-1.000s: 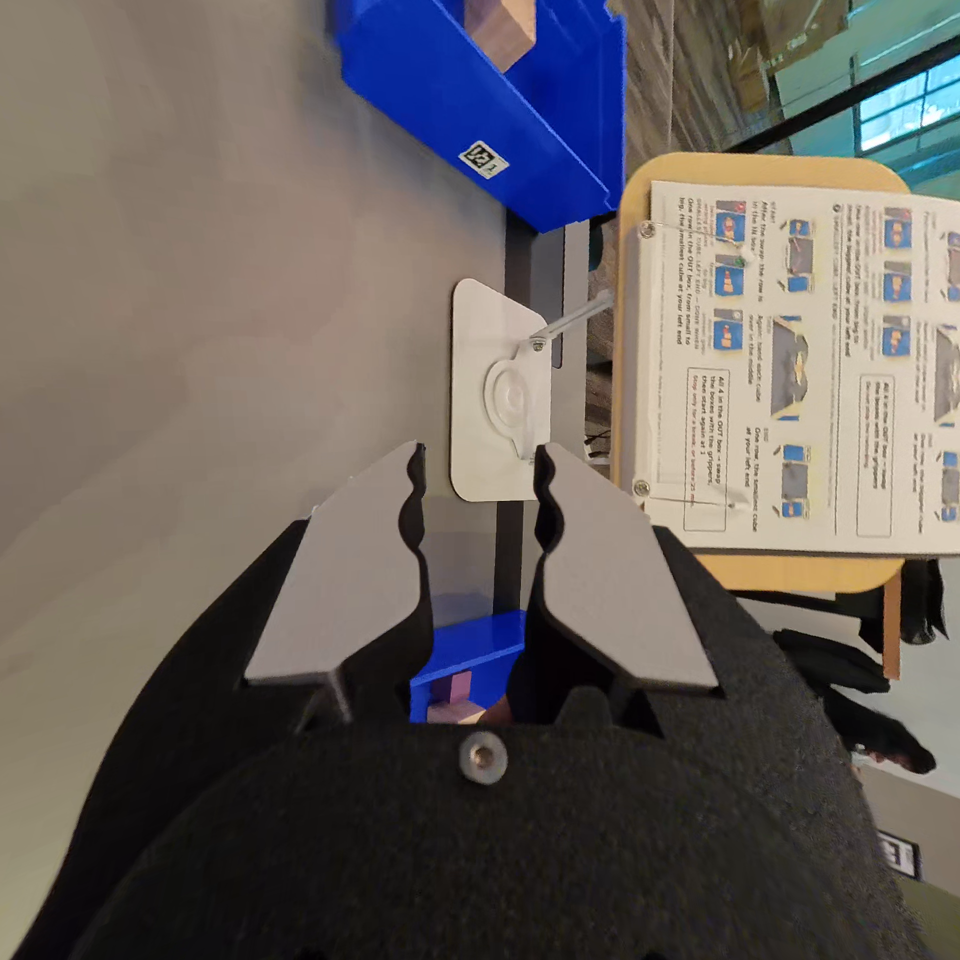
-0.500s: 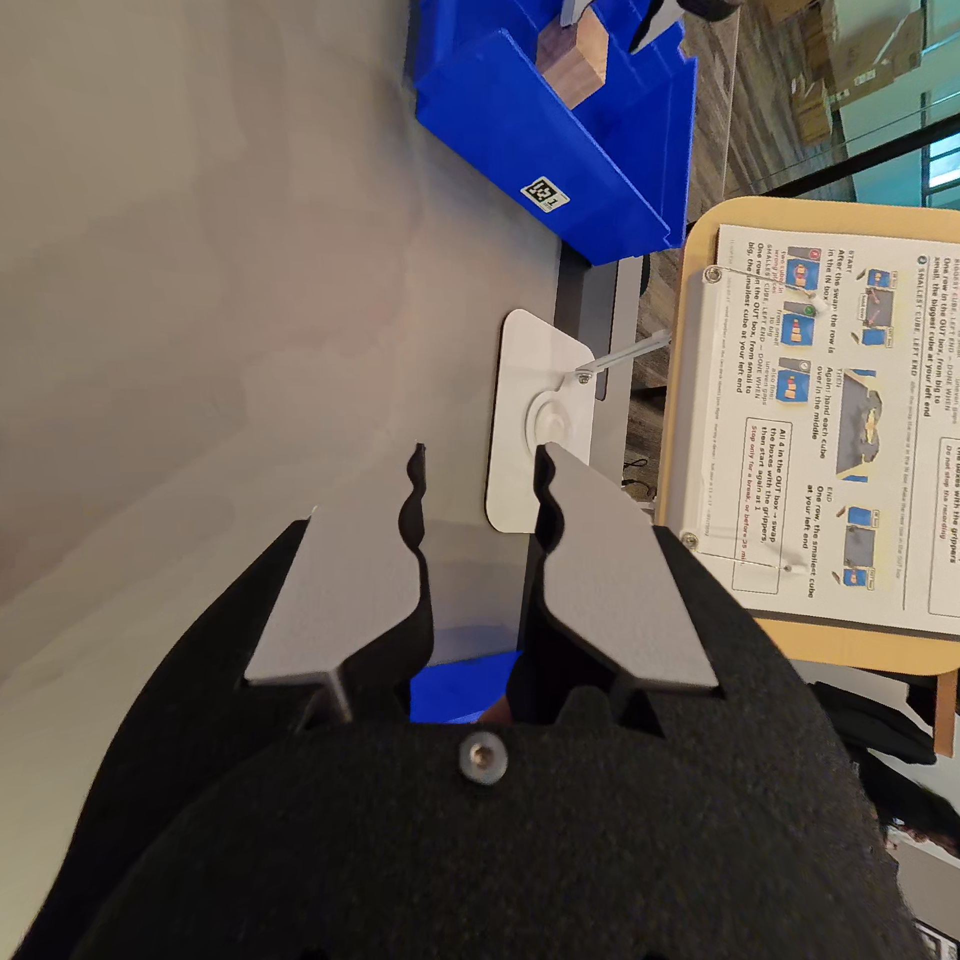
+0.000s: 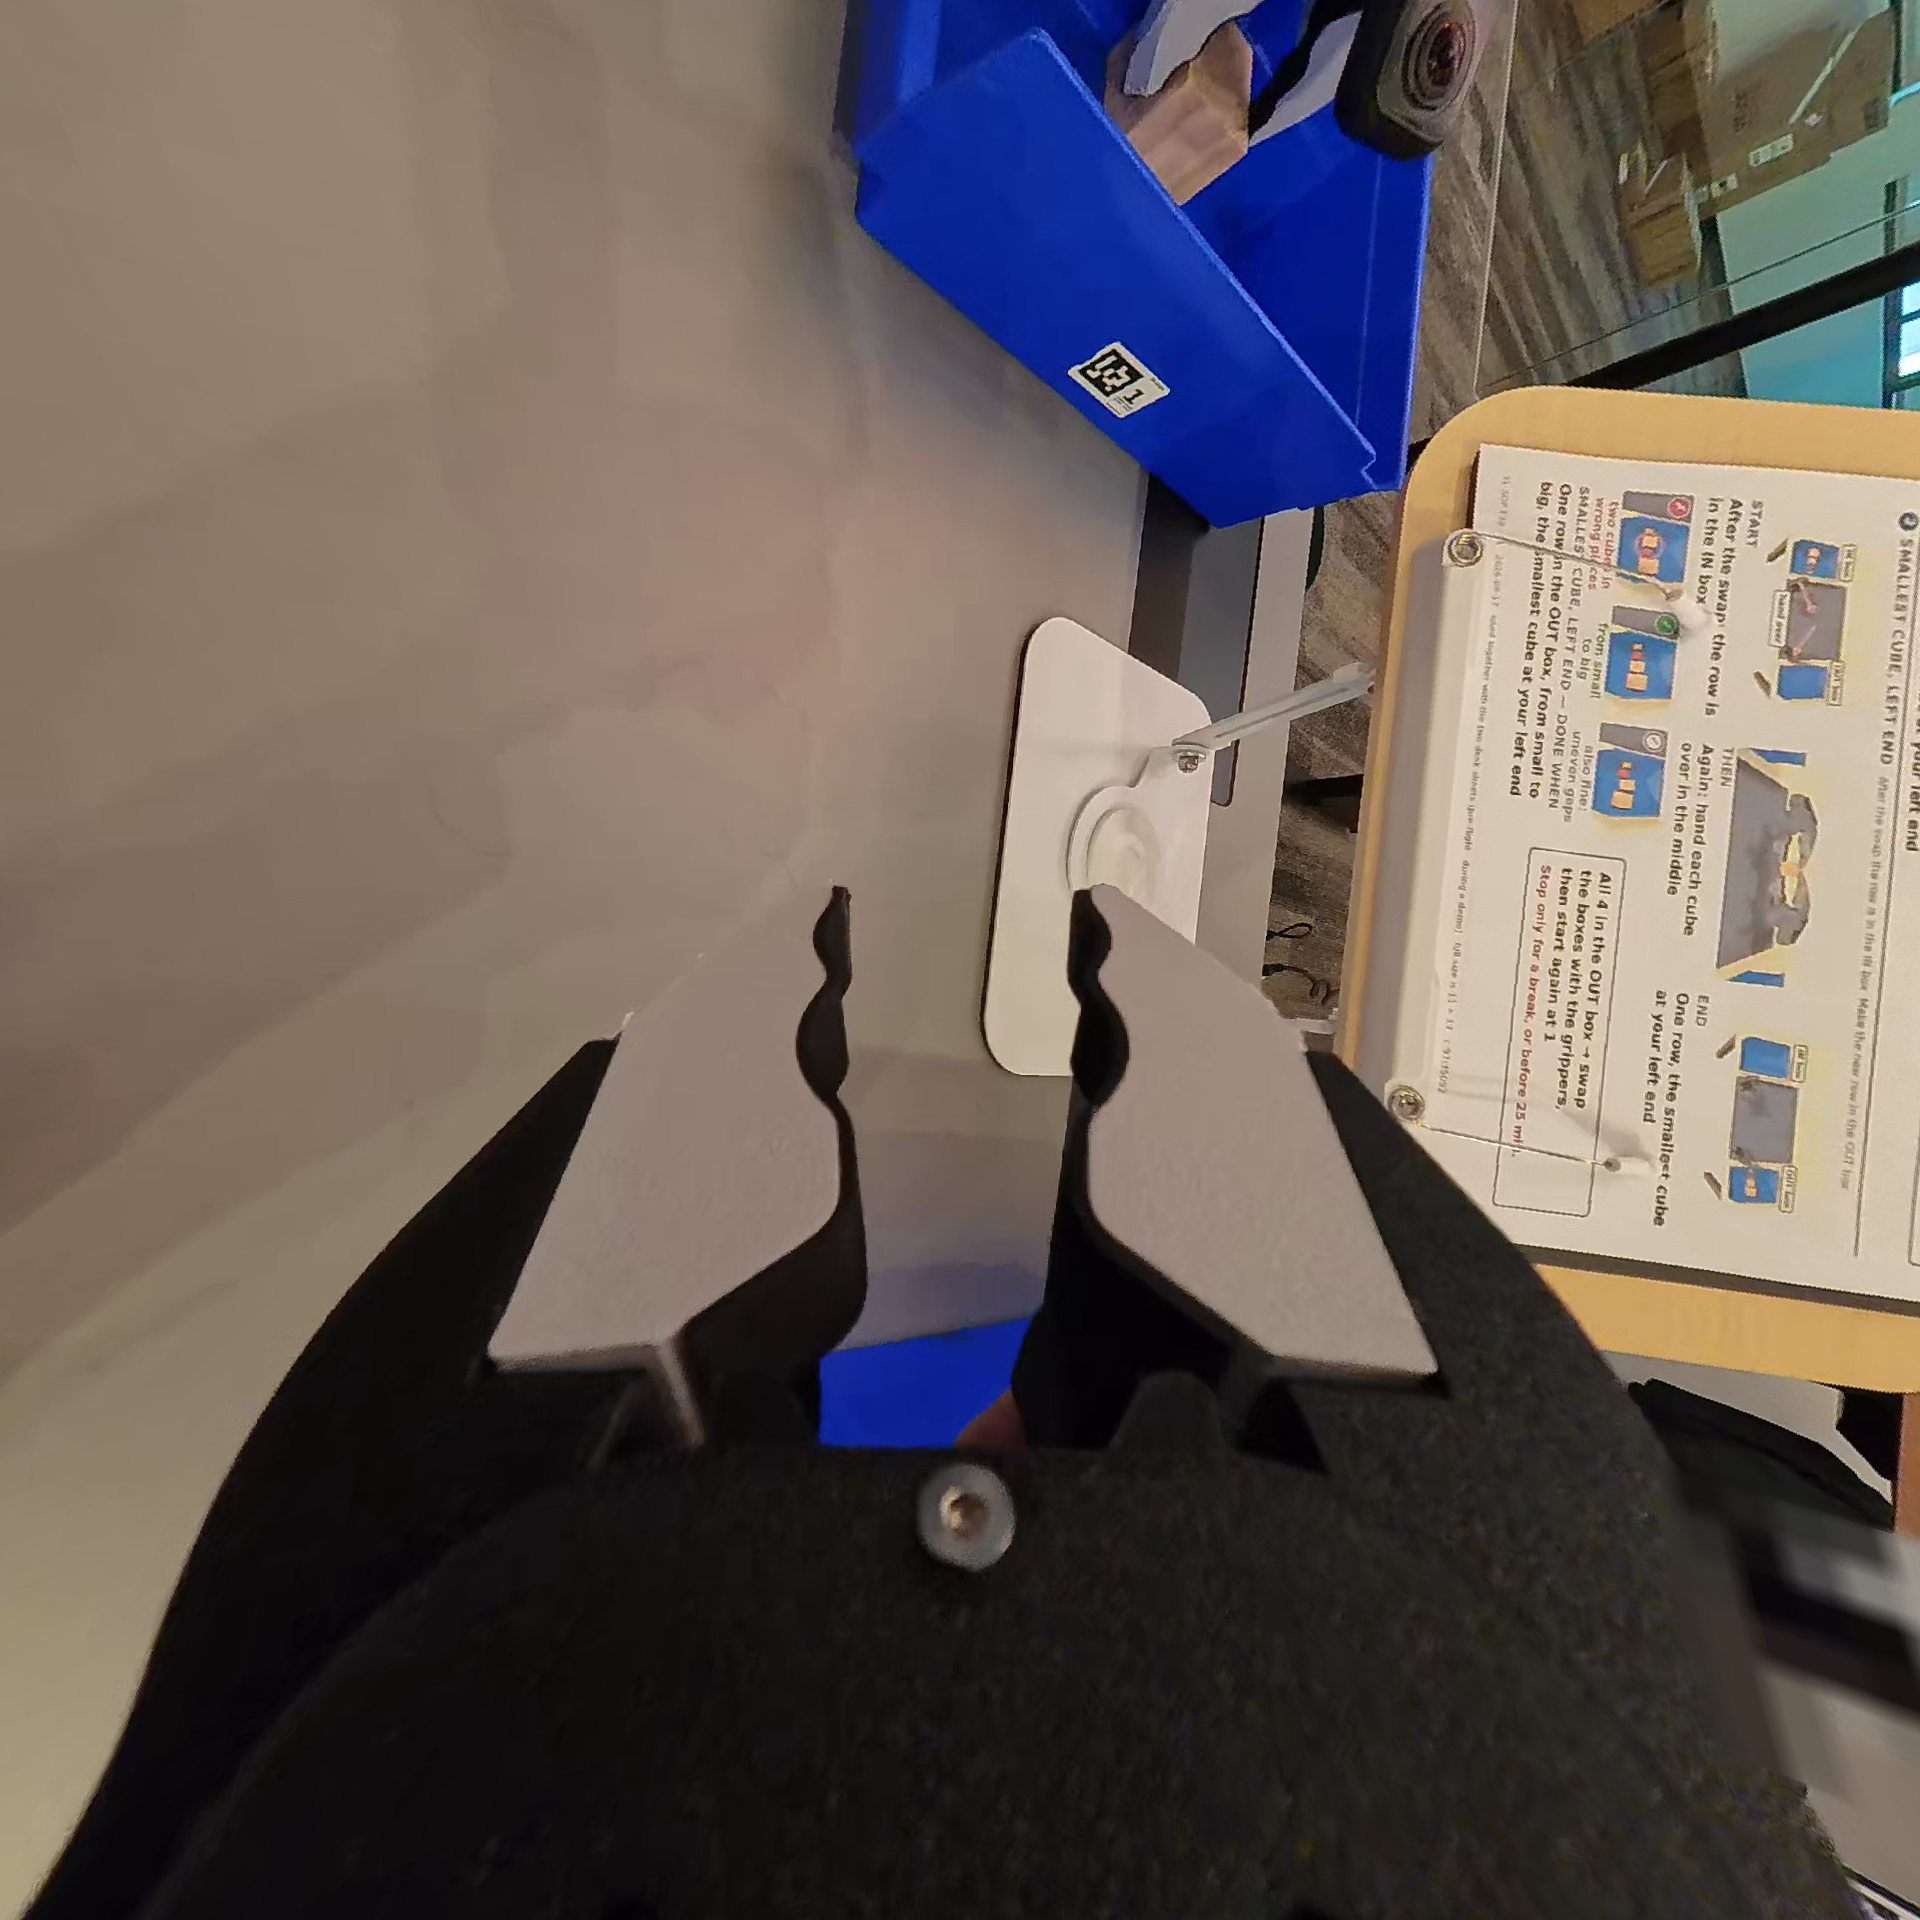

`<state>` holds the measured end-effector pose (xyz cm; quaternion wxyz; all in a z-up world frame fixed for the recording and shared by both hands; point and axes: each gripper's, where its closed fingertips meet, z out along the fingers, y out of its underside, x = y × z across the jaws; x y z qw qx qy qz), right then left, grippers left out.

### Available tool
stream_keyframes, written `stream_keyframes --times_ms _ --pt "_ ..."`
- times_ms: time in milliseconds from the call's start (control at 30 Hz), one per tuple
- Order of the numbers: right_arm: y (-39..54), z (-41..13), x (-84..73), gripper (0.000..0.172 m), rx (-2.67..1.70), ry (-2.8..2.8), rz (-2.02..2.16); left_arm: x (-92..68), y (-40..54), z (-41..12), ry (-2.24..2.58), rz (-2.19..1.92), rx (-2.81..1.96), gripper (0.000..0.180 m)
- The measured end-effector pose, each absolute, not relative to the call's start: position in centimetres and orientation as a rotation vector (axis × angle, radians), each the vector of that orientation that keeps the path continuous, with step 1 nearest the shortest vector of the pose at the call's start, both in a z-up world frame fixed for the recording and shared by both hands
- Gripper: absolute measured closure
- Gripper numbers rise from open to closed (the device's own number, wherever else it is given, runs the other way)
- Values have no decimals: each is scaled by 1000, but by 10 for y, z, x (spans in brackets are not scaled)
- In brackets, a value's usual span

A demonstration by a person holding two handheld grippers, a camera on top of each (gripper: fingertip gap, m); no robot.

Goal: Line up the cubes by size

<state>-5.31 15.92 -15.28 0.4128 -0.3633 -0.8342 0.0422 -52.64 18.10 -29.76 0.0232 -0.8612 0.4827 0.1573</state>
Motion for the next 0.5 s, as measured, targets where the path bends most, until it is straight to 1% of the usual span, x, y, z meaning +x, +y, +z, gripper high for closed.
stream_keyframes --times_ms 33,100,167,333,500 --pt "159 -152 -54 132 -910 -2093 113 -525 180 -295 1474 482 -2657 120" --pt "158 -148 -56 131 -903 -2073 138 -524 182 -283 1410 520 -2610 120" --pt "156 -140 -59 130 -886 -2036 168 -518 182 -258 1317 551 -2534 120" --pt "147 -115 -77 124 -816 -1900 295 -446 178 -170 1109 446 -2142 120" --pt "138 -86 -96 114 -733 -1719 375 -326 155 -90 1089 287 -1724 121"
